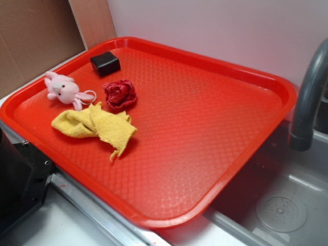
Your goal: Grab the black box.
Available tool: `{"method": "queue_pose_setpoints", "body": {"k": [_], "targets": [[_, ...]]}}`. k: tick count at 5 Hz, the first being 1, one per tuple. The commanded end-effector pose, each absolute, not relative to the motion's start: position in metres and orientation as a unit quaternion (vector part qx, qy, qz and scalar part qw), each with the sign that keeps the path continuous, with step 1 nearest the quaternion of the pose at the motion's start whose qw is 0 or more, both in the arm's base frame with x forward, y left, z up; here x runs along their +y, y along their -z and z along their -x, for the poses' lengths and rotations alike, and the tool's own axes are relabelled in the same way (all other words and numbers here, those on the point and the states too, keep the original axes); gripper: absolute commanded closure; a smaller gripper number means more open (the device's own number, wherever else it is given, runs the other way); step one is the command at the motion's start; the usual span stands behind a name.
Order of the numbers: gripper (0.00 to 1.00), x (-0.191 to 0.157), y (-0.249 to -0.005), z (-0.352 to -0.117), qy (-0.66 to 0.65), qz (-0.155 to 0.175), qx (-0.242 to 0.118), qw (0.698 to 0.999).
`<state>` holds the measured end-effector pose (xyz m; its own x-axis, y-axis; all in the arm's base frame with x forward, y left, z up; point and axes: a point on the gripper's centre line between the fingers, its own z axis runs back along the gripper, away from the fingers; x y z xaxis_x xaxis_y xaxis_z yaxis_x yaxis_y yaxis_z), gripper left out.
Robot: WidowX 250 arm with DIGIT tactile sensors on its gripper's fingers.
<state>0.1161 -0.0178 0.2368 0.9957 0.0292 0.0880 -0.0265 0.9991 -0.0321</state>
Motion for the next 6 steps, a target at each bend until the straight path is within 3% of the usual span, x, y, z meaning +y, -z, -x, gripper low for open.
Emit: {"method": "queue_pose_setpoints", "body": {"k": [1,2,4,5,6], "targets": [[0.0,-0.018,-0.237,-0.116,-0.014,0.015,-0.044,0.999],[0.0,0.0,-0.231,-0.127,-0.139,0.038,-0.068,0.987],[0.0,0.036,-0.208,-0.155,-0.372,0.064,-0.109,0.92],[0.0,0.057,-0.189,-0.175,-0.438,0.059,-0.139,0.886],[0.0,0.077,-0.165,-0.197,-0.494,0.031,-0.157,0.854]]}}
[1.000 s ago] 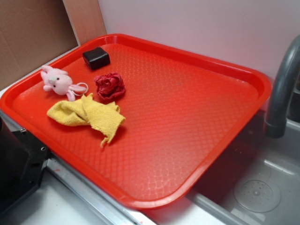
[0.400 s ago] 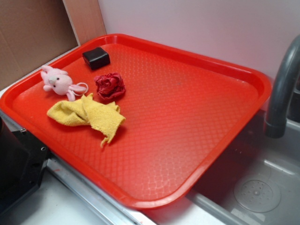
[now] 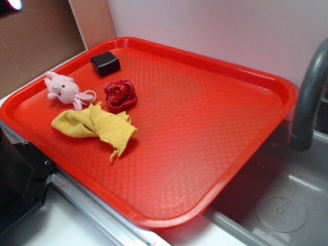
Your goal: Grab the black box.
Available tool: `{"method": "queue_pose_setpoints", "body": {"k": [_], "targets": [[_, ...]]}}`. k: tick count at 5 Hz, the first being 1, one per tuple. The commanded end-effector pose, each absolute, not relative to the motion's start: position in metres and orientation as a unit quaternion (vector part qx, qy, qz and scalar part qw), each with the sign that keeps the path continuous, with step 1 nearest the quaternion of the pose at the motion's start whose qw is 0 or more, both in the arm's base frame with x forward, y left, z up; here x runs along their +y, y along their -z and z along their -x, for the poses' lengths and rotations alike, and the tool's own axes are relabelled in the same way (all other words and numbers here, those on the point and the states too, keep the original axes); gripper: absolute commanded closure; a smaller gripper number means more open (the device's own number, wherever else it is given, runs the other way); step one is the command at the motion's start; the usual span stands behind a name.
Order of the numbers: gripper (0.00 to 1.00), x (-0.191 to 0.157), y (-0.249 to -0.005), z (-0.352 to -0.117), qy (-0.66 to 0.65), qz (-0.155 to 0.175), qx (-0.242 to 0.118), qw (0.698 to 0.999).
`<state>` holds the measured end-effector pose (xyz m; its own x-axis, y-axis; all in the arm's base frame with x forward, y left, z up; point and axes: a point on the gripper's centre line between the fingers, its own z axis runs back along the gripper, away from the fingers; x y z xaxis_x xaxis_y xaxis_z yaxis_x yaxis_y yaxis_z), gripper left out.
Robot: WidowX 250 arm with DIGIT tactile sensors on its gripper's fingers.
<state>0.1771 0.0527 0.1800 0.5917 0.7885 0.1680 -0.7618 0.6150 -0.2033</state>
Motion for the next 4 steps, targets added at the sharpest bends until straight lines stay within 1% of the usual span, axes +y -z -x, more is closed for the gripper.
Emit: {"method": "queue_pose_setpoints", "body": {"k": [1,2,3,4], "targets": [[0.0,0.095,-0.145,-0.219,-0.536,0.007,-0.169,0.827],[0.0,0.106,-0.131,-0.237,-0.564,-0.013,-0.184,0.805],[0.0,0.115,-0.112,-0.253,-0.592,-0.024,-0.188,0.783],[0.0,0.127,-0.097,-0.267,-0.613,-0.025,-0.191,0.766]]}}
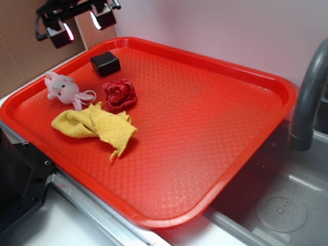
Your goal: Grab the black box.
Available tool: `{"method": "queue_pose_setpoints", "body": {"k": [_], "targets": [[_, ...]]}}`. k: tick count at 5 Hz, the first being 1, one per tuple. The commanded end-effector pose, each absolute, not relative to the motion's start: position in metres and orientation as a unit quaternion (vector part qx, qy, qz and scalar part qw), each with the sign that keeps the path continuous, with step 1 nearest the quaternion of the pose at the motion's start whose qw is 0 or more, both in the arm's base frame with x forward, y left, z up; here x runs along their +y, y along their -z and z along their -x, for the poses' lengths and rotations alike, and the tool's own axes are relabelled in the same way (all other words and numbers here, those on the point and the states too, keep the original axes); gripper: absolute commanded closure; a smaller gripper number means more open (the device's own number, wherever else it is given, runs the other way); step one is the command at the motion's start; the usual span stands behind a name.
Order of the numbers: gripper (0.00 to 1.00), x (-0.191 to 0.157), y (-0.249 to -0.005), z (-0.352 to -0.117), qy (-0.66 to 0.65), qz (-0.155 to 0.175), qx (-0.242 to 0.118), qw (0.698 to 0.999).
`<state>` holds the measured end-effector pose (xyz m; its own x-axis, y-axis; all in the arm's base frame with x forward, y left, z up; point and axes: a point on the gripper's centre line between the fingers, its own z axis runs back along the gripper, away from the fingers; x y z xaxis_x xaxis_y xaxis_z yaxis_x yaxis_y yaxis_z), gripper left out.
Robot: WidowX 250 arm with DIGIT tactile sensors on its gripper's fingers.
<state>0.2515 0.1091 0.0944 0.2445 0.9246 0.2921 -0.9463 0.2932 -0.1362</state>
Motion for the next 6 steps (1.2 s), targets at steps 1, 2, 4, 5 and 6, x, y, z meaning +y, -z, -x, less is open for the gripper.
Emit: {"method": "queue_pose_setpoints", "body": {"k": [1,2,4,5,6], "targets": [[0.0,0.136,-0.083,-0.274,-0.628,-0.032,-0.183,0.756],[0.0,0.14,-0.07,-0.275,-0.632,-0.05,-0.181,0.752],[0.0,0.134,-0.048,-0.271,-0.619,-0.056,-0.188,0.761],[0.0,0.134,-0.038,-0.273,-0.625,-0.021,-0.191,0.757],[0.0,0.136,-0.029,-0.272,-0.632,-0.005,-0.173,0.755]]}}
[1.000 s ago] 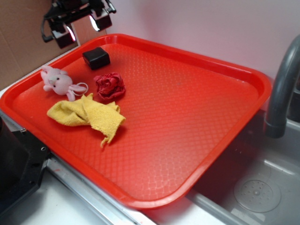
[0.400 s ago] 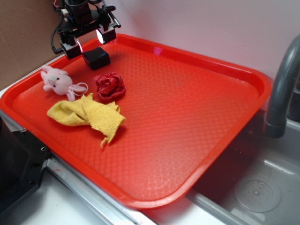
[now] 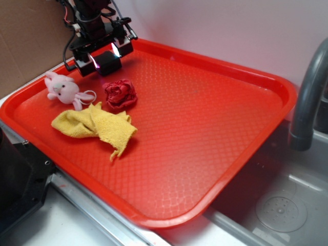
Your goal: Grab the black box.
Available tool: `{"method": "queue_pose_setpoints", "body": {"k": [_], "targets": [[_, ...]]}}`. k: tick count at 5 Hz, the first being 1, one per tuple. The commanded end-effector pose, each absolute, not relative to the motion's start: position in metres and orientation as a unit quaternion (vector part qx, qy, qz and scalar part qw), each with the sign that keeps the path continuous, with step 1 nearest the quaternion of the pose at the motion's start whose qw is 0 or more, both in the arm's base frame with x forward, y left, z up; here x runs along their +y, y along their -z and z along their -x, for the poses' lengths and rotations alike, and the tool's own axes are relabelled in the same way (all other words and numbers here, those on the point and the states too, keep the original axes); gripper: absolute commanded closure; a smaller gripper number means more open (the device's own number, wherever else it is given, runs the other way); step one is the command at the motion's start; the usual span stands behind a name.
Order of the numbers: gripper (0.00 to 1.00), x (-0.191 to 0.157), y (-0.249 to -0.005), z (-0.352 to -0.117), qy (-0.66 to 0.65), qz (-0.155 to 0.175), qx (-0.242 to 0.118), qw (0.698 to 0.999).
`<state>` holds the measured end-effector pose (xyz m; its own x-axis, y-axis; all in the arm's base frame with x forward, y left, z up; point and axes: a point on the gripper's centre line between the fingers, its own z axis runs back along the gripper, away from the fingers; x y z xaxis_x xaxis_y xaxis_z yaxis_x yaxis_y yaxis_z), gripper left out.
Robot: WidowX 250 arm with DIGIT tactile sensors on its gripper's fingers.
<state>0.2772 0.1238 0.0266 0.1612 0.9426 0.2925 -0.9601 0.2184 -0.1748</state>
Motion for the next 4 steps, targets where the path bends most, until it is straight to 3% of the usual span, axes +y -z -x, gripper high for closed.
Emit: {"method": "queue_pose_setpoints", "body": {"k": [1,2,3,4], "targets": [[0.0,0.135,-0.021,-0.266,-0.636,-0.006,-0.169,0.753],[0.0,0.134,-0.019,-0.263,-0.642,-0.008,-0.161,0.749],[1.0,0.119,-0.039,-0.256,-0.614,-0.019,-0.15,0.774],[1.0,0.102,-0.075,-0.258,-0.518,-0.005,-0.086,0.851]]}}
